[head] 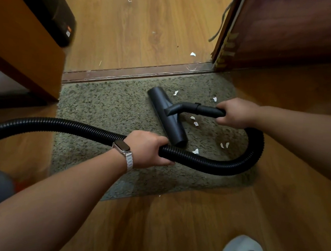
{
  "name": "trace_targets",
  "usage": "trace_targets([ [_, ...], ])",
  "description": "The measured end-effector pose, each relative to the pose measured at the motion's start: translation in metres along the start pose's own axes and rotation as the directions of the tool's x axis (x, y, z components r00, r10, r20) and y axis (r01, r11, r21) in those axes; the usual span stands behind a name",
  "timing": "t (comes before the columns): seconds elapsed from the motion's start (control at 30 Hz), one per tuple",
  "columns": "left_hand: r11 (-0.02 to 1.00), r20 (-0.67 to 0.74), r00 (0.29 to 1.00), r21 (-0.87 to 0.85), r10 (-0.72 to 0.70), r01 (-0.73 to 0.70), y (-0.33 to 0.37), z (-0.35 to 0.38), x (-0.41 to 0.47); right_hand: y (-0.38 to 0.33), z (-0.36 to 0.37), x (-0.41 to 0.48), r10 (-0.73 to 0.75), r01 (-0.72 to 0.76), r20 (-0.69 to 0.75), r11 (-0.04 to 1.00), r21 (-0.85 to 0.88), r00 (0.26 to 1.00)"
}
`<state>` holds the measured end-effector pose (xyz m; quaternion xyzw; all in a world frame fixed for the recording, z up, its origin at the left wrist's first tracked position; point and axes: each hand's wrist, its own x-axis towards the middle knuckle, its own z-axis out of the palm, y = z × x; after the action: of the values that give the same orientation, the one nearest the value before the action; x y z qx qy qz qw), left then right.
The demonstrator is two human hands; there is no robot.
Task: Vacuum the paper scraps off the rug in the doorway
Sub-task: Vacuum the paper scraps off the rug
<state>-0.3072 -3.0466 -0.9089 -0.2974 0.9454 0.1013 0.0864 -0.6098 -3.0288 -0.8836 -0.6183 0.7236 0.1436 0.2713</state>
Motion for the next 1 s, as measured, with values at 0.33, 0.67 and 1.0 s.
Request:
trace_targets([
  [0.33,0.999,-0.035,0.999,-0.046,-0.019,0.017,0.006,0.001,0.005,0.044,-0.003,-0.020,0.169,-0.167,0.004,0.974,0.154,0.986],
  [0.67,0.997,-0.057,0.998,-0.071,0.026,-0.030,0.044,0.007,0.033,0.114,0.019,-0.056,0.385,-0.386,0.046,0.898,0.209,0.922],
  [1.0,0.997,-0.036,0.998,-0.056,0.048,-0.049,0.042,0.016,0.032,0.091,0.022,-0.039,0.260,-0.260,0.024,0.953,0.153,0.965],
])
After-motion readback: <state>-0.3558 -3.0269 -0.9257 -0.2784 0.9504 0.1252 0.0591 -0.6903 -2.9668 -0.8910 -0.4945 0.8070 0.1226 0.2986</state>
